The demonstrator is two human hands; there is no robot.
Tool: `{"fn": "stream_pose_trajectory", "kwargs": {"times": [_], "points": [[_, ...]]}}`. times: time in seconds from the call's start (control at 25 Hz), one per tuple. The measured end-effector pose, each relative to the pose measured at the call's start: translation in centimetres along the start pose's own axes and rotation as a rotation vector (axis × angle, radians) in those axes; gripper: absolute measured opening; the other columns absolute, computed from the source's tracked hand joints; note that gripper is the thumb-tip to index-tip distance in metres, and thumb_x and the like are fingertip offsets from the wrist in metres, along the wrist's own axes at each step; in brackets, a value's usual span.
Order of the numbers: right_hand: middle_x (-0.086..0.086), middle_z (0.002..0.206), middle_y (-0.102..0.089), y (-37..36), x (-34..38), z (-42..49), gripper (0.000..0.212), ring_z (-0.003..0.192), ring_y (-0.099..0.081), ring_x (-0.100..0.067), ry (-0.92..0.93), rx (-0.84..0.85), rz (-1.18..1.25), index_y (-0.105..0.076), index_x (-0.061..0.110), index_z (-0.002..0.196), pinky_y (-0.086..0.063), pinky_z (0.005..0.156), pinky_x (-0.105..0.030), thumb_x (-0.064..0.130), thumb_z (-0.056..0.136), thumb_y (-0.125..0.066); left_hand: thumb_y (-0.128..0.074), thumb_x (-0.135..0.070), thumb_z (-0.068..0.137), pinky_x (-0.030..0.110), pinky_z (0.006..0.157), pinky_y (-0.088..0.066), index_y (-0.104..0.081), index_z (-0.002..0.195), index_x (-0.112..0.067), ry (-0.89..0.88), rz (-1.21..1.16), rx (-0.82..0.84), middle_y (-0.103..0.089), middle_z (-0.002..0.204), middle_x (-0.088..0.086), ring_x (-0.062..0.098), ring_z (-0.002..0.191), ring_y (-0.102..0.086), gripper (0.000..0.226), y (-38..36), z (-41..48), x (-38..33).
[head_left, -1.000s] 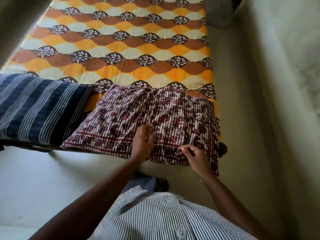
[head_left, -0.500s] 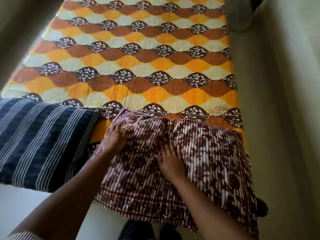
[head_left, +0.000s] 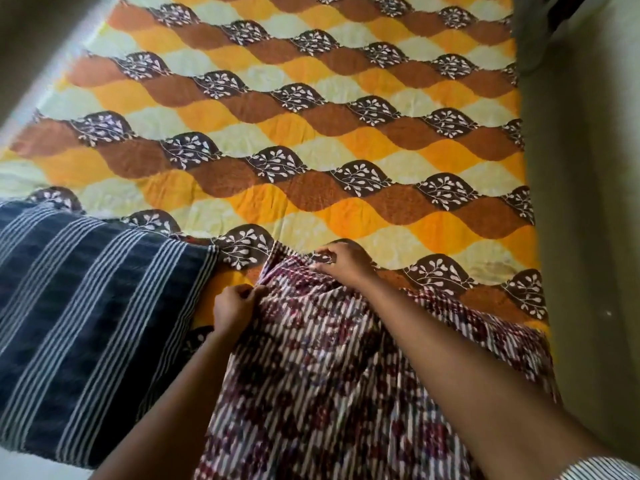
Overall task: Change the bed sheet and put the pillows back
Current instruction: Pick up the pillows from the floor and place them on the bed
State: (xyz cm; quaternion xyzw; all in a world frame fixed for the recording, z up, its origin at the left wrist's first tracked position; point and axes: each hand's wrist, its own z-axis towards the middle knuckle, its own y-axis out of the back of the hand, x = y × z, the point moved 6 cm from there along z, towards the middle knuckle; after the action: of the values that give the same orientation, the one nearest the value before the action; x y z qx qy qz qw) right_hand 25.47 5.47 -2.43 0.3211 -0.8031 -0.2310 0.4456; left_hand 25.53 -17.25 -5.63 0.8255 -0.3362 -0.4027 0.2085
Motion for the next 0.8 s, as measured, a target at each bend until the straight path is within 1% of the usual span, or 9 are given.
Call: {"fn": "stream_pose_trajectory", "kwargs": {"times": [0.16, 0.24, 0.32, 0.44, 0.52, 0.6, 0.68, 0.72, 0.8], "points": [[-0.011, 0.142, -0.043, -5.7, 3.8, 5.0, 0.052, 0.123, -0.047, -0.029, -0.001, 0.291, 0.007, -0.047, 0.019, 0.135, -0.041, 0.102, -0.038, 0.028, 0.087, -0.063, -0.052, -0.027, 0.094, 0.03, 0.065, -0.048, -0.069, 0.105, -0.007, -0.083, -0.03, -0.079, -0.069, 0.091, 0.009, 0.02, 0.077, -0.061, 0.028, 1.9, 0.2, 1.0], [-0.011, 0.136, -0.048, -7.2, 5.9, 5.5, 0.038, 0.116, -0.049, -0.026, 0.095, 0.45, -0.038, -0.056, 0.018, 0.128, -0.041, 0.097, -0.035, 0.022, 0.09, -0.058, -0.049, -0.021, 0.095, 0.022, 0.064, -0.046, -0.067, 0.108, -0.005, -0.119, -0.072, -0.141, -0.069, 0.097, 0.011, 0.015, 0.077, -0.06, 0.027, 2.5, 0.2, 1.1], [-0.012, 0.126, -0.059, -7.6, 7.8, 5.7, 0.029, 0.104, -0.054, -0.022, 0.142, 0.509, -0.015, -0.063, 0.01, 0.118, -0.042, 0.088, -0.028, 0.016, 0.09, -0.057, -0.047, -0.019, 0.096, 0.013, 0.06, -0.038, -0.065, 0.11, -0.005, -0.115, -0.145, -0.211, -0.068, 0.098, 0.011, 0.008, 0.072, -0.054, 0.027, 3.2, -0.2, 1.2], [-0.011, 0.112, -0.067, -8.9, 11.8, 6.3, 0.025, 0.099, -0.059, -0.022, 0.256, 0.348, 0.01, -0.067, 0.007, 0.11, -0.045, 0.09, -0.029, 0.014, 0.087, -0.062, -0.044, -0.023, 0.097, 0.025, 0.07, -0.042, -0.065, 0.11, -0.006, -0.033, -0.238, -0.339, -0.066, 0.094, 0.008, 0.013, 0.08, -0.055, 0.03, 5.5, -0.7, 3.1], [-0.01, 0.107, -0.069, -10.6, 13.4, 6.3, 0.022, 0.092, -0.061, -0.022, 0.303, 0.249, 0.019, -0.069, 0.007, 0.106, -0.05, 0.085, -0.034, 0.015, 0.085, -0.064, -0.045, -0.027, 0.097, 0.035, 0.076, -0.044, -0.067, 0.105, -0.005, 0.026, -0.238, -0.345, -0.067, 0.093, 0.01, 0.021, 0.085, -0.058, 0.033, 6.6, 0.1, 5.0], [-0.008, 0.11, -0.068, -11.7, 12.8, 6.0, 0.022, 0.074, -0.058, -0.012, 0.228, 0.191, 0.019, -0.069, 0.01, 0.108, -0.051, 0.067, -0.026, 0.016, 0.087, -0.062, -0.049, -0.032, 0.095, 0.036, 0.079, -0.045, -0.068, 0.105, -0.007, 0.103, -0.186, -0.209, -0.069, 0.099, 0.013, 0.025, 0.093, -0.061, 0.033, 6.4, 2.1, 6.4], [-0.008, 0.125, -0.06, -10.9, 11.5, 5.1, 0.027, 0.061, -0.043, 0.002, 0.164, 0.136, 0.079, -0.063, 0.016, 0.117, -0.038, 0.052, -0.01, 0.017, 0.091, -0.057, -0.054, -0.033, 0.092, 0.032, 0.08, -0.044, -0.066, 0.109, -0.01, 0.085, -0.078, -0.069, -0.067, 0.107, 0.011, 0.022, 0.098, -0.06, 0.031, 6.4, 3.0, 5.9], [-0.008, 0.134, -0.054, -9.8, 10.8, 4.2, 0.03, 0.066, -0.044, 0.004, 0.173, 0.068, 0.102, -0.058, 0.019, 0.123, -0.038, 0.056, -0.007, 0.019, 0.093, -0.055, -0.054, -0.033, 0.092, 0.031, 0.082, -0.044, -0.062, 0.115, -0.011, 0.03, 0.02, -0.067, -0.063, 0.114, 0.011, 0.021, 0.101, -0.058, 0.032, 6.5, 2.7, 4.9], [-0.005, 0.147, -0.039, -7.0, 8.5, 0.9, 0.038, 0.104, -0.055, -0.007, 0.181, -0.159, 0.066, -0.048, 0.021, 0.134, -0.046, 0.086, -0.018, 0.027, 0.096, -0.048, -0.046, -0.037, 0.095, 0.034, 0.097, -0.04, -0.048, 0.131, -0.013, -0.232, 0.237, -0.235, -0.052, 0.13, 0.009, 0.023, 0.116, -0.05, 0.043, 6.2, 0.4, 1.6]]}}
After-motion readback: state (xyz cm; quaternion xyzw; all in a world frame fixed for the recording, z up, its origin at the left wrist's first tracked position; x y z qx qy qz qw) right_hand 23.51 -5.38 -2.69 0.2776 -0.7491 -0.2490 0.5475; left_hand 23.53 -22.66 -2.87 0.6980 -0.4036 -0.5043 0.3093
